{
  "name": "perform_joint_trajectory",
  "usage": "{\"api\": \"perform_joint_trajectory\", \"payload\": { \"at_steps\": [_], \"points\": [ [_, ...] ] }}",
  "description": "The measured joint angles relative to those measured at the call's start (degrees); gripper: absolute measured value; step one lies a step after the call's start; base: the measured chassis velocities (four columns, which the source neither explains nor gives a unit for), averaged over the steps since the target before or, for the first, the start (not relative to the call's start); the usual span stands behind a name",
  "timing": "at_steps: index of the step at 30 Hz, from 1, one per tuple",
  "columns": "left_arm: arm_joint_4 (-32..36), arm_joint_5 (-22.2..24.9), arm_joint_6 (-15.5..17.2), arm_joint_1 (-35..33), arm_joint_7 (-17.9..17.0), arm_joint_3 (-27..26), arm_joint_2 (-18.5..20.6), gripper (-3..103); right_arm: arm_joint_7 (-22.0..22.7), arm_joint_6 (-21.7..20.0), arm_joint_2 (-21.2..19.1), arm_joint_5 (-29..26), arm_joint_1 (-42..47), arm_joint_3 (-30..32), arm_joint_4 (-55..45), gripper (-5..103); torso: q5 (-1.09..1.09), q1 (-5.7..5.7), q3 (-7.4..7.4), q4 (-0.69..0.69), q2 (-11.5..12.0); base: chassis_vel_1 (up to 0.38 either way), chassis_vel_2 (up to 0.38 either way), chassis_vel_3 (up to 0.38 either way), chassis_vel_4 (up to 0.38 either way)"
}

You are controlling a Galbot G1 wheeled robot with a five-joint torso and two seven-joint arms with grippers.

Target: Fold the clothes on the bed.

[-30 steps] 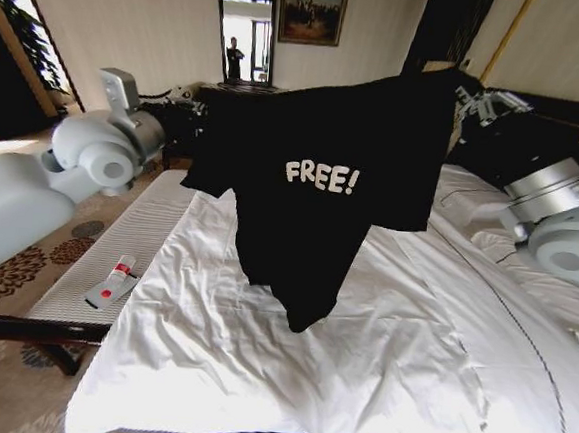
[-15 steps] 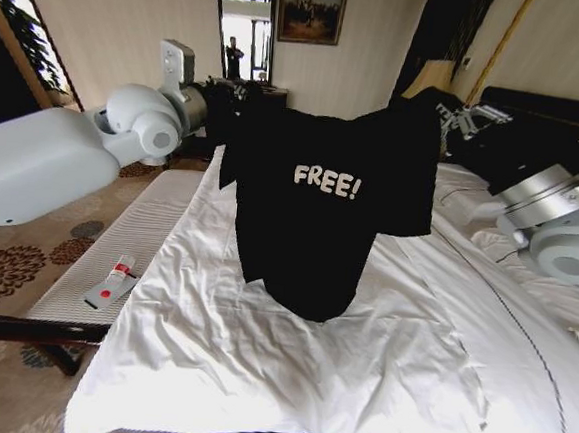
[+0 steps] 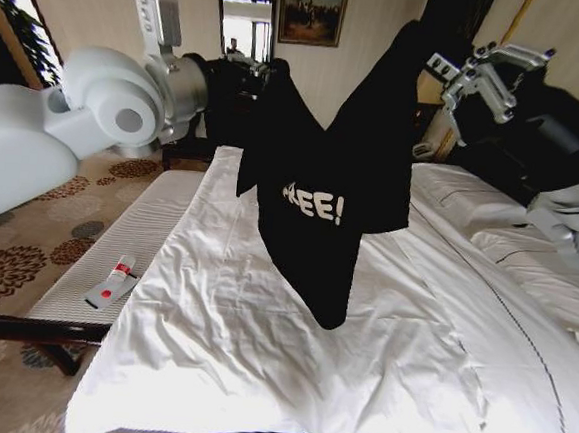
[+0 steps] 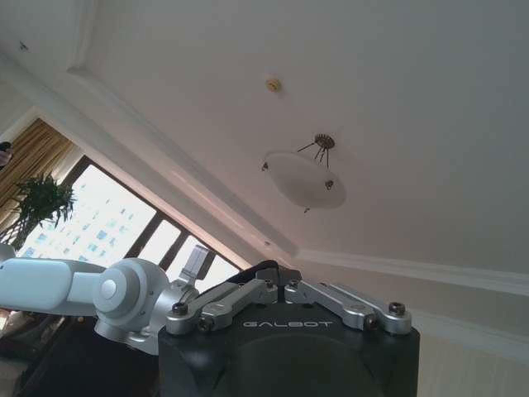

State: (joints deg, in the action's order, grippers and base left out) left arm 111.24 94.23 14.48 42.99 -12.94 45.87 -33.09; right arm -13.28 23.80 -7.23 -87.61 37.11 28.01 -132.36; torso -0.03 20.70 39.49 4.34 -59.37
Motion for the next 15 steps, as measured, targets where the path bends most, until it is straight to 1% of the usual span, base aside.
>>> {"api": "perform_joint_trajectory", "payload": {
  "at_steps": [2,4,6,7,11,12,13,15],
  "points": [
    [-0.21,-0.36,-0.01,-0.18,0.04,0.00,0.04,0,0.28,-0.06,0.31,0.49,0.18,-0.18,0.36,0,-0.01,0.00,0.00,0.00,0.00,0.000,0.000,0.000,0.000],
    [-2.05,-3.44,-0.07,-0.80,0.18,1.14,0.07,0,2.51,-1.44,1.58,2.00,1.19,-0.80,2.33,0,-0.02,0.00,0.00,-0.03,0.00,0.000,0.000,0.000,0.000],
    [-4.74,-6.99,0.19,-1.47,0.18,2.71,-0.21,0,3.90,-3.00,2.71,3.15,2.59,-1.62,5.44,0,-0.02,0.00,0.01,-0.03,0.00,0.000,0.000,0.000,0.000],
    [-4.74,-6.99,0.19,-1.47,0.18,2.71,-0.21,0,3.90,-3.00,2.71,3.15,2.59,-1.62,5.44,0,-0.02,0.00,0.01,-0.03,0.00,0.000,0.000,0.000,0.000],
    [-11.39,-14.72,0.27,-3.82,0.37,5.58,-1.64,0,3.31,-5.24,5.34,6.19,5.24,-4.37,11.91,0,0.00,0.03,0.03,0.00,0.01,0.000,0.000,0.000,0.000],
    [-12.55,-15.89,0.27,-4.31,0.23,6.03,-1.94,0,3.40,-5.85,6.03,6.84,5.57,-5.04,12.95,0,0.01,0.04,0.03,-0.01,0.01,0.000,0.000,0.000,0.000],
    [-12.55,-15.89,0.27,-4.31,0.23,6.03,-1.94,0,3.40,-5.85,6.03,6.84,5.57,-5.04,12.95,0,0.01,0.04,0.03,-0.01,0.01,0.000,0.000,0.000,0.000],
    [-14.92,-18.15,0.24,-5.41,-0.35,6.80,-2.64,0,4.68,-7.06,7.66,8.76,5.81,-6.05,15.08,0,0.00,0.05,0.03,-0.01,0.02,0.000,0.000,0.000,0.000]
  ]
}}
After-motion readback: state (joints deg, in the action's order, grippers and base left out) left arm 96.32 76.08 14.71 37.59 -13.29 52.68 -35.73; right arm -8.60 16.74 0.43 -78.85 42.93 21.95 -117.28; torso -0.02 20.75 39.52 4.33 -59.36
